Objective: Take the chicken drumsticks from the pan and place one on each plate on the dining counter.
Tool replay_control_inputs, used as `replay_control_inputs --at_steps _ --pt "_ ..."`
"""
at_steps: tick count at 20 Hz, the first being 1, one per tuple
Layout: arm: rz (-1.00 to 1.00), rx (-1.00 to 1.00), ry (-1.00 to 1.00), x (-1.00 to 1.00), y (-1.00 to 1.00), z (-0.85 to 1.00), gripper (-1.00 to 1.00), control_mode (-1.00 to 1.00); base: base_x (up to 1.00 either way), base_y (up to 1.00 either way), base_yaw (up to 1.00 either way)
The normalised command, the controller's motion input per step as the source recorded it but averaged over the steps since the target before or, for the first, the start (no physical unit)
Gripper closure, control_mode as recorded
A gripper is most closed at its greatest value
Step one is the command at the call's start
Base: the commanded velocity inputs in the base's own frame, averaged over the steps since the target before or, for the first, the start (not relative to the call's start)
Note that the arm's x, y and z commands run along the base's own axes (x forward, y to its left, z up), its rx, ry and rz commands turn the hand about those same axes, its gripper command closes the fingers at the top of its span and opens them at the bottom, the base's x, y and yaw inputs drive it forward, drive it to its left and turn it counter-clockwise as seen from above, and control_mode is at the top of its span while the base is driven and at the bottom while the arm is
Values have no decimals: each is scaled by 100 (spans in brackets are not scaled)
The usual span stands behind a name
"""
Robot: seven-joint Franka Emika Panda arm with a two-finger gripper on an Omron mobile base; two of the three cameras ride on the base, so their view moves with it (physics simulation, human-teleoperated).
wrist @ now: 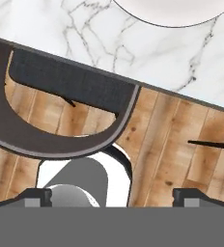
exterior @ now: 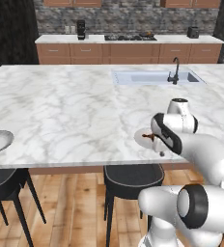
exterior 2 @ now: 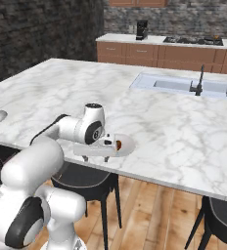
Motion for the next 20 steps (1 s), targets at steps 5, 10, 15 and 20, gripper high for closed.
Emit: replay_control_inputs --at_steps 5,10,15,20 --pt "-25 -11 -3 -75 -3 2 -100 -100 0 0 0" --pt "-2 -1 0 -3 0 0 -100 100 0 -11 -2" --pt "0 0 0 0 0 0 -100 100 -4 -92 -9" --pt "0 0 0 0 0 0 -100 100 -7 -100 -10"
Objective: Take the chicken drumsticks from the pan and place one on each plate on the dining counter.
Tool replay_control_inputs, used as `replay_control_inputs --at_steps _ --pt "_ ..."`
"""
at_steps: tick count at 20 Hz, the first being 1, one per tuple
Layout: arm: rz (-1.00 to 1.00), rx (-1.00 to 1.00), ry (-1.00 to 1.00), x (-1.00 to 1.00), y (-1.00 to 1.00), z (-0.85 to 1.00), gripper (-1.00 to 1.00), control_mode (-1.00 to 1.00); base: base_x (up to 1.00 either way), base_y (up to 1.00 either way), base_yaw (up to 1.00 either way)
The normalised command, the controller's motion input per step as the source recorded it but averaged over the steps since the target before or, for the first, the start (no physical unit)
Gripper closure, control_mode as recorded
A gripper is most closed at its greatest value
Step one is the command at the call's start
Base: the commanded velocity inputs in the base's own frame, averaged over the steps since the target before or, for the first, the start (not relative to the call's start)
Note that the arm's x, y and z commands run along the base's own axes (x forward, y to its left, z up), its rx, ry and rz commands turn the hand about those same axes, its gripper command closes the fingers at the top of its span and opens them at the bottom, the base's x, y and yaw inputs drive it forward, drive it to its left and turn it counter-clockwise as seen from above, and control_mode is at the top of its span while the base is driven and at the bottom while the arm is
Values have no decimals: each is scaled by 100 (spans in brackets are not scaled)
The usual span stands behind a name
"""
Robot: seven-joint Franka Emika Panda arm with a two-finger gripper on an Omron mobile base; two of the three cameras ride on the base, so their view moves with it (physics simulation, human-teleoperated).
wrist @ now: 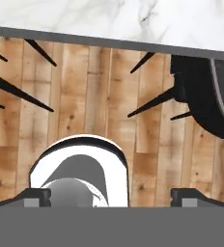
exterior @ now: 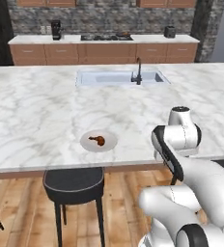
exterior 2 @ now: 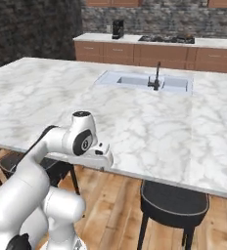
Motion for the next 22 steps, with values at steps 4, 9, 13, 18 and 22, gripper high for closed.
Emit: replay_control_inputs --at_steps 4,9,13,18,22 --pt "0 0 0 0 0 0 -100 100 -4 -100 -30" --pt "0 0 0 0 0 0 -100 100 0 -96 -42" --pt "0 0 0 0 0 0 -100 100 0 -94 -44" --pt "0 0 0 0 0 0 -100 100 2 -94 -38" --pt "0 0 0 0 0 0 -100 100 23 -100 -3"
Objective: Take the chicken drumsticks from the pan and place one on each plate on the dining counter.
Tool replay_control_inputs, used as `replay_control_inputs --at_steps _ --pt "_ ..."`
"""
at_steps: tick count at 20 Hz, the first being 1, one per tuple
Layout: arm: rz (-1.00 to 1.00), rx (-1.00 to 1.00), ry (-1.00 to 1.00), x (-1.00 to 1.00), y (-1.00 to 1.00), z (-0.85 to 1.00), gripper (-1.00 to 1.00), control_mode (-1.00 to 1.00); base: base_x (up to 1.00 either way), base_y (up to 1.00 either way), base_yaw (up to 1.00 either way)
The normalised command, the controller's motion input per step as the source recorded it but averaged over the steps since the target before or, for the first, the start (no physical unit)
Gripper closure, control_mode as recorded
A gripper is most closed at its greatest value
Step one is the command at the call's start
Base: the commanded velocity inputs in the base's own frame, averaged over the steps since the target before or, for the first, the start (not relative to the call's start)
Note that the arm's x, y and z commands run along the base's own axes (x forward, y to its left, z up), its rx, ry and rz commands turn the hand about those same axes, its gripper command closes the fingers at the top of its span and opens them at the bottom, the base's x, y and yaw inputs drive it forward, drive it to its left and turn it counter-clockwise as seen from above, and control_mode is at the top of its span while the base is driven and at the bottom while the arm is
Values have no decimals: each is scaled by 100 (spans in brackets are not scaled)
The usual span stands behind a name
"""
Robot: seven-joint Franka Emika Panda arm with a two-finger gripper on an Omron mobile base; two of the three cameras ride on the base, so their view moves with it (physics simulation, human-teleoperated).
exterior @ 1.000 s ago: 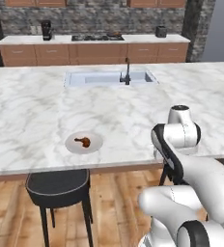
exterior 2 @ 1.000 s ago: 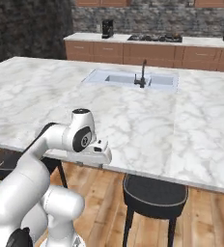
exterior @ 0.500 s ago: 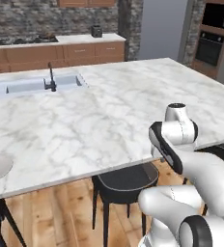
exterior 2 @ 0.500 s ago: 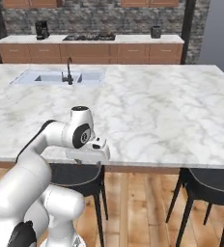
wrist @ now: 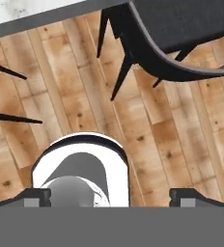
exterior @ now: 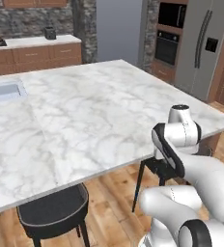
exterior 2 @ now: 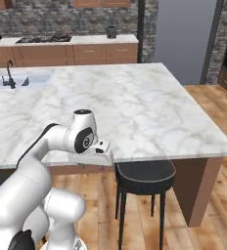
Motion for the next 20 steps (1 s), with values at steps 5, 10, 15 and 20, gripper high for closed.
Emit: replay_control_inputs --at_steps 5,10,15,20 --pt "0 0 0 0 0 0 -100 100 32 -100 0" --pt "0 0 0 0 0 0 -100 100 35 -100 1" --pt "0 0 0 0 0 0 -100 100 34 -100 0" --pt "0 0 0 0 0 0 -100 100 37 -100 0"
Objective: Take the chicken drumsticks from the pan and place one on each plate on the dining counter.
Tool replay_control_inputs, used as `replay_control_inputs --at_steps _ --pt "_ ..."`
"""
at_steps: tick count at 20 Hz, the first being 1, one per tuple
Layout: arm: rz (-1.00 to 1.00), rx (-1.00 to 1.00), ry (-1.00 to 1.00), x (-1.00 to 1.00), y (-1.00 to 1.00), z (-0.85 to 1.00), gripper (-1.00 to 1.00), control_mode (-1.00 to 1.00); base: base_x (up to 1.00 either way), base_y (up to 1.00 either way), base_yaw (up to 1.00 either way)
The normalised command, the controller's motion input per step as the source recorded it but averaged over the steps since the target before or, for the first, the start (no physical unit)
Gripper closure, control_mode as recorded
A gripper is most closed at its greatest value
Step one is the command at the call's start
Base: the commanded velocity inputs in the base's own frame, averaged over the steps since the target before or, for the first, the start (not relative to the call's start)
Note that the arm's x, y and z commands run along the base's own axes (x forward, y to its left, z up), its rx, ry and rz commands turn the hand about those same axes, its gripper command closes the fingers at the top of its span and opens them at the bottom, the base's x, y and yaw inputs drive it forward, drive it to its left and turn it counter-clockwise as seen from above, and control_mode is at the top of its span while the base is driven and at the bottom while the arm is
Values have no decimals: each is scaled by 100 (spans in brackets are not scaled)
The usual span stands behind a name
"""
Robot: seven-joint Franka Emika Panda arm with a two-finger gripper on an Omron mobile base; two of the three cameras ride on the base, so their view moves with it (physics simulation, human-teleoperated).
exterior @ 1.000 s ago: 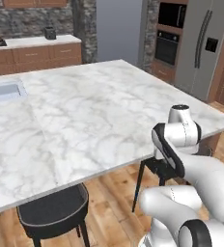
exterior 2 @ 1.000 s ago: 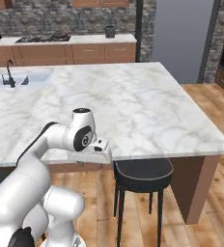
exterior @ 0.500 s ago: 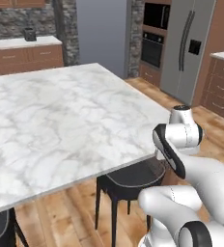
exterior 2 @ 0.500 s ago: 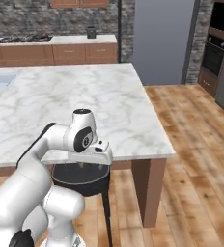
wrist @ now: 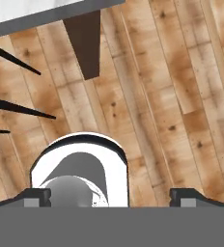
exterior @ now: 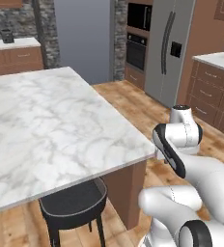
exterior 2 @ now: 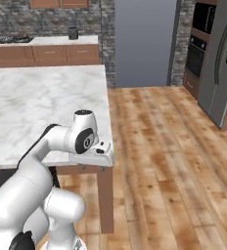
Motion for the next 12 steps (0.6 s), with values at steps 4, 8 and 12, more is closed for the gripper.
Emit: replay_control_inputs --at_steps 4,8,12 --pt "0 0 0 0 0 0 -100 100 38 -100 0" --pt "0 0 0 0 0 0 -100 100 41 -99 1" --pt "0 0 0 0 0 0 -100 100 51 -85 11"
